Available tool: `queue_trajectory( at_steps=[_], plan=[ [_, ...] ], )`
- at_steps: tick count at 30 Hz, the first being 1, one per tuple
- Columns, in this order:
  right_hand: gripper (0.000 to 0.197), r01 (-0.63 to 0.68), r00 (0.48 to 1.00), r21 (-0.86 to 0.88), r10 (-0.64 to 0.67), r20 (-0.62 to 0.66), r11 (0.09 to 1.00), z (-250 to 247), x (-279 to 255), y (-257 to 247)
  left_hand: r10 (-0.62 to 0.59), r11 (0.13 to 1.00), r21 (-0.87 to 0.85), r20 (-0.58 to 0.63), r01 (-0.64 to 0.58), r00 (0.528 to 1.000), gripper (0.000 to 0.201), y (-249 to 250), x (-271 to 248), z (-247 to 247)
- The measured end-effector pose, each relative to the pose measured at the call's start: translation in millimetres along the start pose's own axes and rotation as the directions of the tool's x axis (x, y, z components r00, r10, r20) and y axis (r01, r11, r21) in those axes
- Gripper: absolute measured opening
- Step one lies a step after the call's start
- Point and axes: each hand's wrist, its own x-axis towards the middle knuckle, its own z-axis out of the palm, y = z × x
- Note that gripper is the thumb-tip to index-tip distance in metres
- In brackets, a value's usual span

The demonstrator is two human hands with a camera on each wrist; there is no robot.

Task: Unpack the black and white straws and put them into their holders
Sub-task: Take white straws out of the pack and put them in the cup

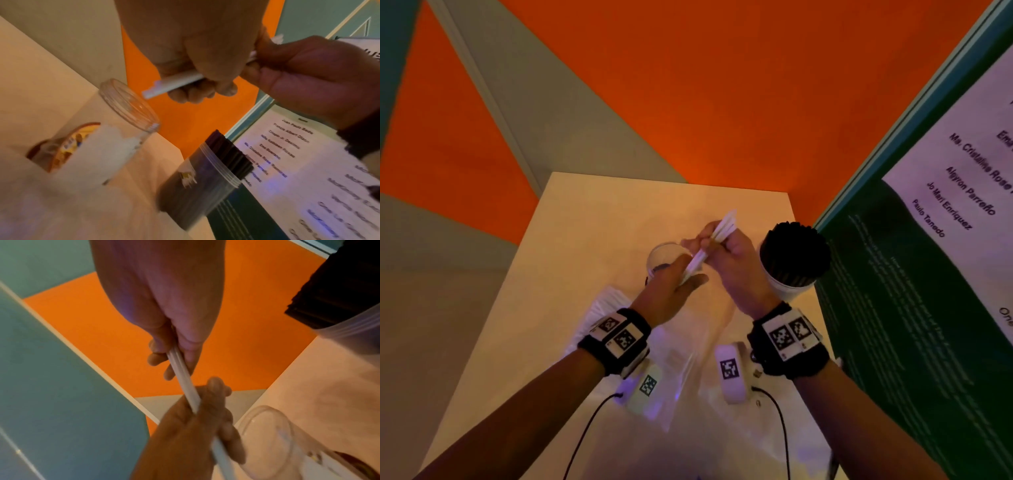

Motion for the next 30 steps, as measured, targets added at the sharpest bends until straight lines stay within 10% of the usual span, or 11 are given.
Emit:
queue_trajectory(
  at_steps=[4,10,18,22,26,28,30],
  plan=[
    [0.019,0.141,0.986,-0.036,-0.144,-0.086,0.989,-5,42,8,-0.02,0.954,0.292,-0.157,0.066,0.987,0.051,-37,-2,-26],
    [0.002,-0.002,0.979,-0.241,-0.048,-0.2,0.97,-8,70,69,-0.176,0.83,0.545,0.061,0.114,0.983,0.05,-79,-14,-42],
    [0.049,-0.276,0.954,-0.298,0.222,-0.203,0.914,-40,55,106,0.101,0.809,0.587,-0.08,-0.035,0.992,0.038,-65,-37,-24],
    [0.011,-0.389,0.919,-0.448,0.304,-0.253,0.805,-67,17,121,0.011,0.808,0.584,0.114,-0.076,0.993,0.042,-65,-58,11],
    [0.019,-0.592,0.718,-0.594,0.692,-0.081,0.545,-76,-30,136,-0.336,0.729,0.684,0.342,0.012,0.877,0.07,-66,-72,46],
    [0.026,-0.496,0.6,-0.778,0.8,0.015,0.386,-71,-52,144,-0.382,0.712,0.702,0.376,0.01,0.844,0.059,-64,-77,55],
    [0.031,-0.447,0.582,-0.792,0.807,0.096,0.416,-59,-67,150,-0.381,0.743,0.668,0.365,0.047,0.85,0.028,-60,-81,55]
  ],
)
